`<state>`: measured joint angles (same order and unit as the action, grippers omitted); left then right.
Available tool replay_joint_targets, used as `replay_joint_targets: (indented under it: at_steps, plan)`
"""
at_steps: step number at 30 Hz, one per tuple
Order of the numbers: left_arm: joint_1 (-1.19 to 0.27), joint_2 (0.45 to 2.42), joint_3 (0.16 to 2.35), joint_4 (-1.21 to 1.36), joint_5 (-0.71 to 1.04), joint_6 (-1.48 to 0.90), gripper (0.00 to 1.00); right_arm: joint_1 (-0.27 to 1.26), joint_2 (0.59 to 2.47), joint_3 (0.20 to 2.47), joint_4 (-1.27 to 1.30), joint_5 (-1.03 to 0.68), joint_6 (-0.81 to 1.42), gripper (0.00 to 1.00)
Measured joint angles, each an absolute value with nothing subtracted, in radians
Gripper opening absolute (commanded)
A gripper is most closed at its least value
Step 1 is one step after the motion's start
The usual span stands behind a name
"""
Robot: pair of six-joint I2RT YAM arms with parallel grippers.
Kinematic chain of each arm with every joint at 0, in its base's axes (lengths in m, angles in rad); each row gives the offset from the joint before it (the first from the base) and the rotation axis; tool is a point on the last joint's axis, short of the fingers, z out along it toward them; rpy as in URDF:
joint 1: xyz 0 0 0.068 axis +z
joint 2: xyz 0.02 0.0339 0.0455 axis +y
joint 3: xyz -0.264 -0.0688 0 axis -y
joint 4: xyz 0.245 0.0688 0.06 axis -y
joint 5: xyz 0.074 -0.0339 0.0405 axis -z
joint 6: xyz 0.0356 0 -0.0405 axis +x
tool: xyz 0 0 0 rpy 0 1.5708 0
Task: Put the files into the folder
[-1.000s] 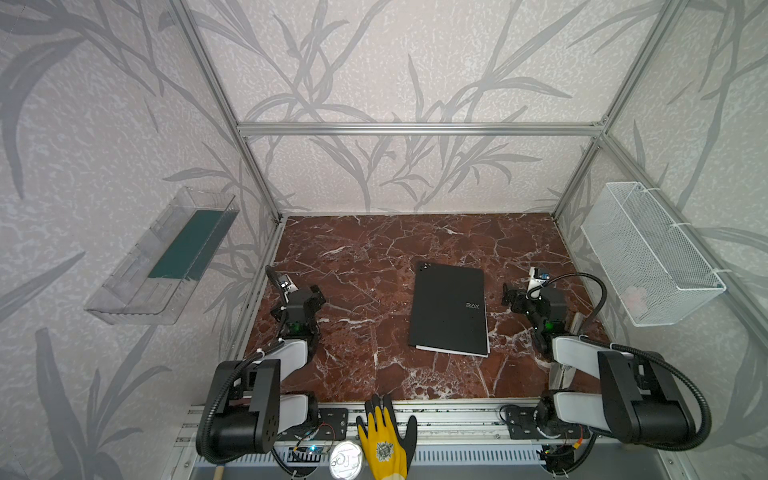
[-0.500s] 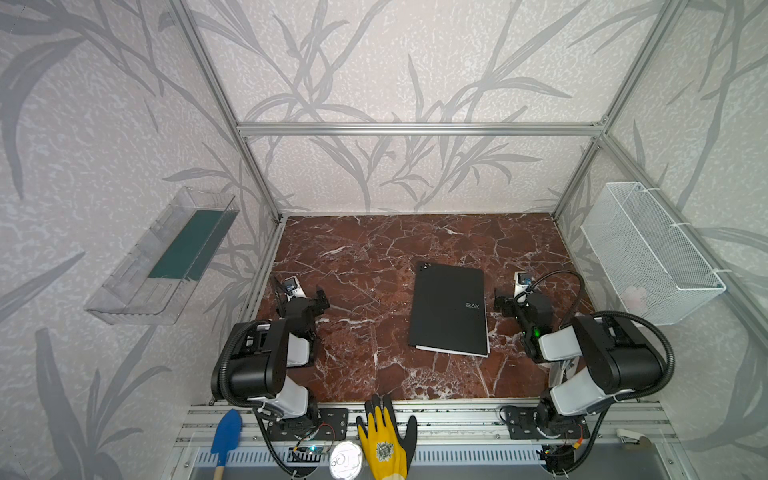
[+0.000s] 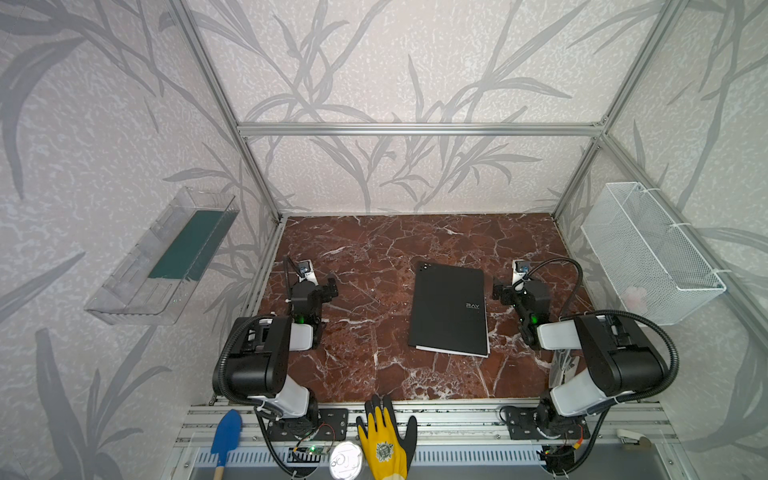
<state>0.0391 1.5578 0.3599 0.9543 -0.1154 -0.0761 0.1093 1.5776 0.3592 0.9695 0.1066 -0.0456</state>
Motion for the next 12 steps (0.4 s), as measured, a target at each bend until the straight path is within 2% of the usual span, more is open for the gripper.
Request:
replay_joint_targets:
  at_steps: [12]
  plan:
    - [0.049, 1.558, 0.36, 0.927, -0.108, -0.07, 0.99, 0.12, 1.583, 0.359, 0.971, 0.069, -0.08, 0.99]
